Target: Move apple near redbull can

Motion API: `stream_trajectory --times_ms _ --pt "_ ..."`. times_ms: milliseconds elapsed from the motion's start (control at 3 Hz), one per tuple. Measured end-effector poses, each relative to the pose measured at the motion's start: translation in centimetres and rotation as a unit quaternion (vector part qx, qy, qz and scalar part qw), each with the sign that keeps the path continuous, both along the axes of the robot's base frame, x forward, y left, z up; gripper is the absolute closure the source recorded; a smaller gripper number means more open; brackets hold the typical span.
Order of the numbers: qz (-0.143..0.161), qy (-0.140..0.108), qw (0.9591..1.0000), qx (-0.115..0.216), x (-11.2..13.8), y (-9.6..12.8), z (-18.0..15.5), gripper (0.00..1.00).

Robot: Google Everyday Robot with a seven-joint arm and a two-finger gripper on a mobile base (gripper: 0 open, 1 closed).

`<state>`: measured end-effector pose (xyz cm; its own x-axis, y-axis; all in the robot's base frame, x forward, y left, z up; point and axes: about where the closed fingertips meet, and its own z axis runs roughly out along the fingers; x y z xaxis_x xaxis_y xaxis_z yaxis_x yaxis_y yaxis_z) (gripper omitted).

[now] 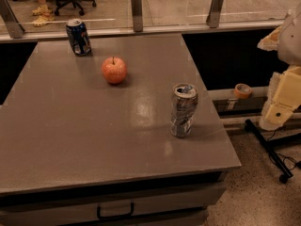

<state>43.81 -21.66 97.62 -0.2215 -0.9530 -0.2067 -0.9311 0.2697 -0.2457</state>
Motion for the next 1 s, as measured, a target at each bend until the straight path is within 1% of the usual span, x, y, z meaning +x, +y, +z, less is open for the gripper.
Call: stream_trajectory --times_ms 333,667,1000 --pt "0.000 -0.001 1.0000 0.000 0.0 0.0 0.0 0.00" --pt "0.030 -0.016 0.9994 -0.003 2.2 1.3 -0.7 0.00" --pt "0.097 -0.029 0.9948 0.008 6.5 3.8 -2.2 0.00"
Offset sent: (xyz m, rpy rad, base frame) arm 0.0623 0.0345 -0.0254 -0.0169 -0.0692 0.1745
